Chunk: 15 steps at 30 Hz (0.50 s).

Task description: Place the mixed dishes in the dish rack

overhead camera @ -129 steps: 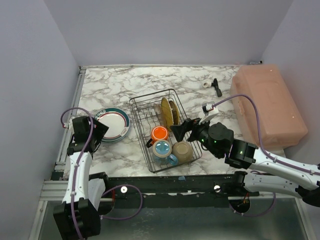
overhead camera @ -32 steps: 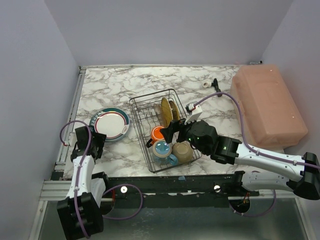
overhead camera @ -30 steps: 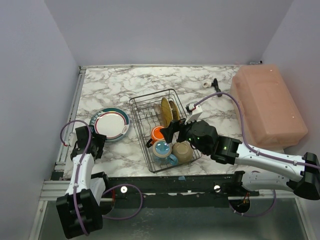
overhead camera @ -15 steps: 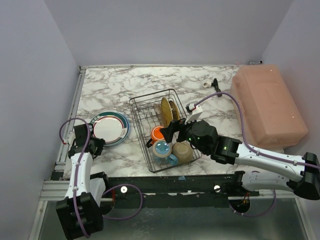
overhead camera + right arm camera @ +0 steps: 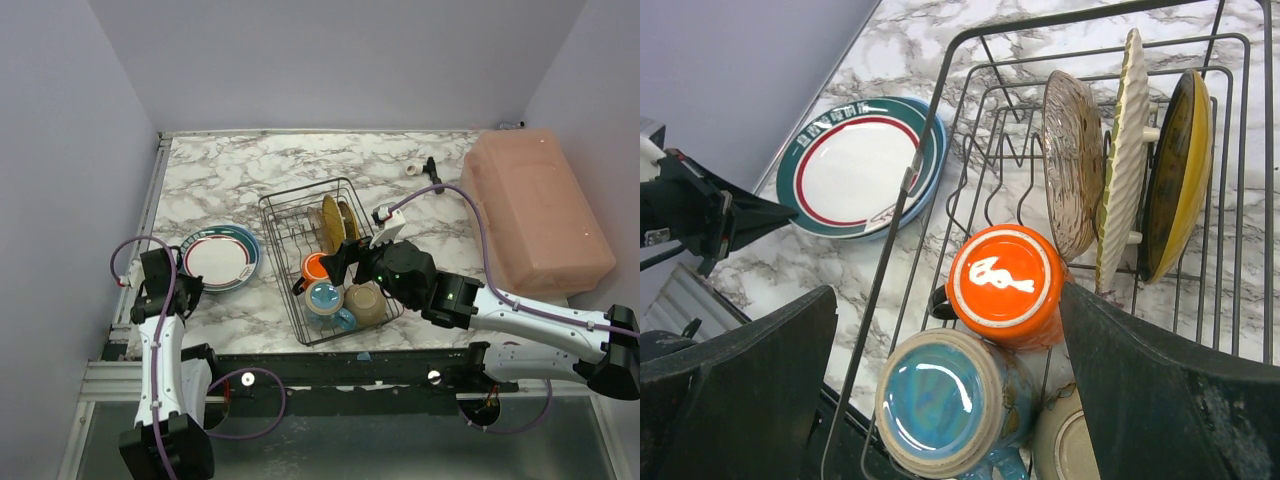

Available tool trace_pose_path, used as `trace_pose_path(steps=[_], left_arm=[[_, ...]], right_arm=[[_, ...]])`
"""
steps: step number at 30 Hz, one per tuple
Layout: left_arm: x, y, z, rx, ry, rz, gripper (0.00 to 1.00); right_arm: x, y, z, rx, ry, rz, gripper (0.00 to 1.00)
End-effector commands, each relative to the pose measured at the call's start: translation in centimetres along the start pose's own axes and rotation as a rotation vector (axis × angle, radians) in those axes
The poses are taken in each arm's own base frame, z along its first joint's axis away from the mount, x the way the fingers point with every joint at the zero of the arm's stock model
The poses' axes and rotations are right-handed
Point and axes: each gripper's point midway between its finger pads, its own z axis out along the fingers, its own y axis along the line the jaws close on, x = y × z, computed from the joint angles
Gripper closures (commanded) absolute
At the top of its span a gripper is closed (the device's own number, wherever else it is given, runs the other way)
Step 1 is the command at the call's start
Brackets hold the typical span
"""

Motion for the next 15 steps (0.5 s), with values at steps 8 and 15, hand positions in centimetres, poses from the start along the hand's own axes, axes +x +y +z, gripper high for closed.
trace_pose_path(steps=[8, 15], left_arm=[[-2.5, -4.5, -5.5, 0.241, -0.126, 0.098, 1.00], [-3.9, -5.6, -8.0, 0.309, -0.213, 0.128, 1.00]], right_arm=[[-1.6, 1.5, 0.0, -0.039, -0.029, 0.024, 0.05], [-1.3, 2.3, 0.5, -0.059, -0.006, 0.030, 0.05]])
